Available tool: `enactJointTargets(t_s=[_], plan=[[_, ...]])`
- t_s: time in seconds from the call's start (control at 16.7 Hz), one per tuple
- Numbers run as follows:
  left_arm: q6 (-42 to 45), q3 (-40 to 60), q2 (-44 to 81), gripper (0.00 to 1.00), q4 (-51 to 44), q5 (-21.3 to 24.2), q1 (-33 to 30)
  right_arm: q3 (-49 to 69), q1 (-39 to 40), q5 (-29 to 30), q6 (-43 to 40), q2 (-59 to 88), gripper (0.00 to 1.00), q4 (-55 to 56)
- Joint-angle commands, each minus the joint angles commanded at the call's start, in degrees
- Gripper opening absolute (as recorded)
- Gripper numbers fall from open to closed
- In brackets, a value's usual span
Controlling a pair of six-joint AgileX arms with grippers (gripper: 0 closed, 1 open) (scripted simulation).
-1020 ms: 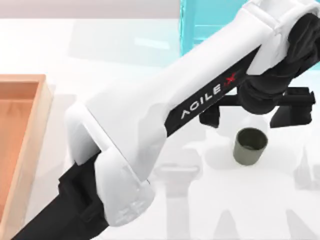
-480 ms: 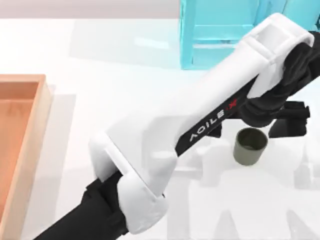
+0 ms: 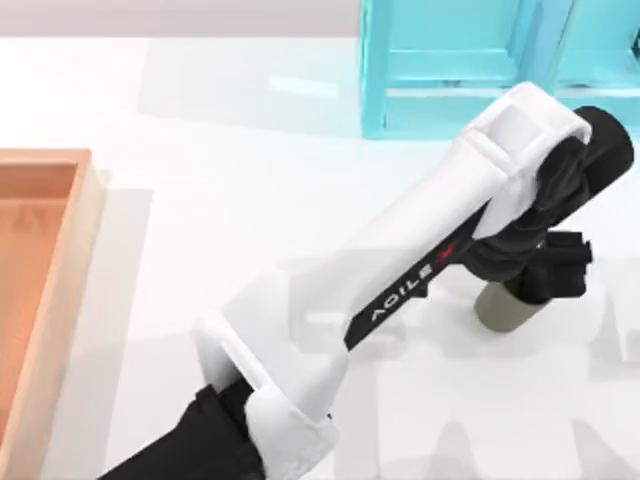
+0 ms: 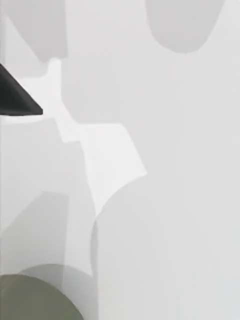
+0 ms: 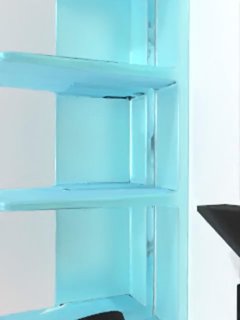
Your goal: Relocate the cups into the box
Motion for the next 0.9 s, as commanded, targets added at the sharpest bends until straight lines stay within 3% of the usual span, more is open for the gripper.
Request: enactJointTargets(t_s=[0.12,0.9], plan=[[0.0,0.0,0.0,1.0,0.0,0.0,0.0,0.0,0.0,0.0,0.0,0.0,1.0,0.0],[0.0,0.0,0.0,0.02,0.0,0.0,0.0,0.0,0.0,0.0,0.0,0.0,1.0,0.0]])
